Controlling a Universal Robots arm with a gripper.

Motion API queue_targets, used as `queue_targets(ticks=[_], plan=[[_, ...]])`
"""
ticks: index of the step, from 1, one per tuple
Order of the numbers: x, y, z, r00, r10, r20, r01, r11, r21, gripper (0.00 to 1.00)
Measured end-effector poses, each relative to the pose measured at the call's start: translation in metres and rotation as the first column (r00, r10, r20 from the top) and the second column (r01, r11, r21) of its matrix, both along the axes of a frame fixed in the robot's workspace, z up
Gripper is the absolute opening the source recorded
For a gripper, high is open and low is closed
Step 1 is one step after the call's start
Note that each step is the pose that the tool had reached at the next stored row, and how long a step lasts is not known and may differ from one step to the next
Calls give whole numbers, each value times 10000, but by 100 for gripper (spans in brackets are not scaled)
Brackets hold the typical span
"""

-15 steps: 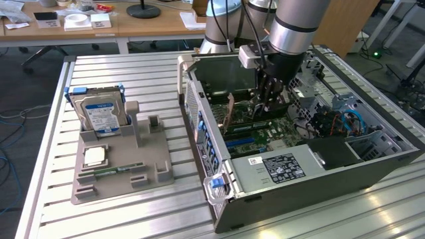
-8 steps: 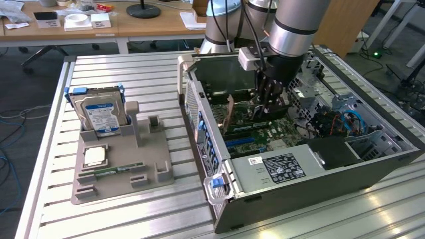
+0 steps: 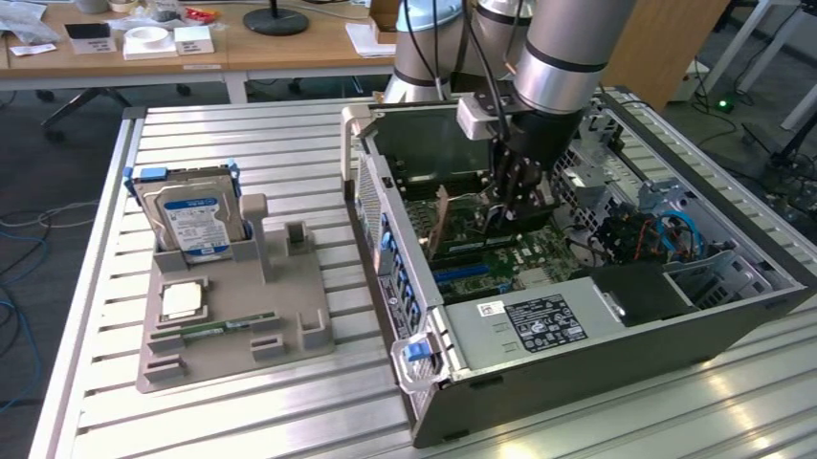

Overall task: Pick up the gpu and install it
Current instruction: 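Insert the gpu into the slot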

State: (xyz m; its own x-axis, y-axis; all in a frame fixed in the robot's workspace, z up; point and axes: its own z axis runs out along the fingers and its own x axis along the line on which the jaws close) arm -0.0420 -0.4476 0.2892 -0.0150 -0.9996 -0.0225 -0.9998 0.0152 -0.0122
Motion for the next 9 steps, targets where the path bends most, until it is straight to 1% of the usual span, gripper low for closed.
queue_targets(ticks=[3, 9], plan=[[-2, 0, -33, 10000, 0, 0, 0, 10000, 1, 26], [-19, 0, -40, 10000, -3, 1, 3, 10000, 2, 26]])
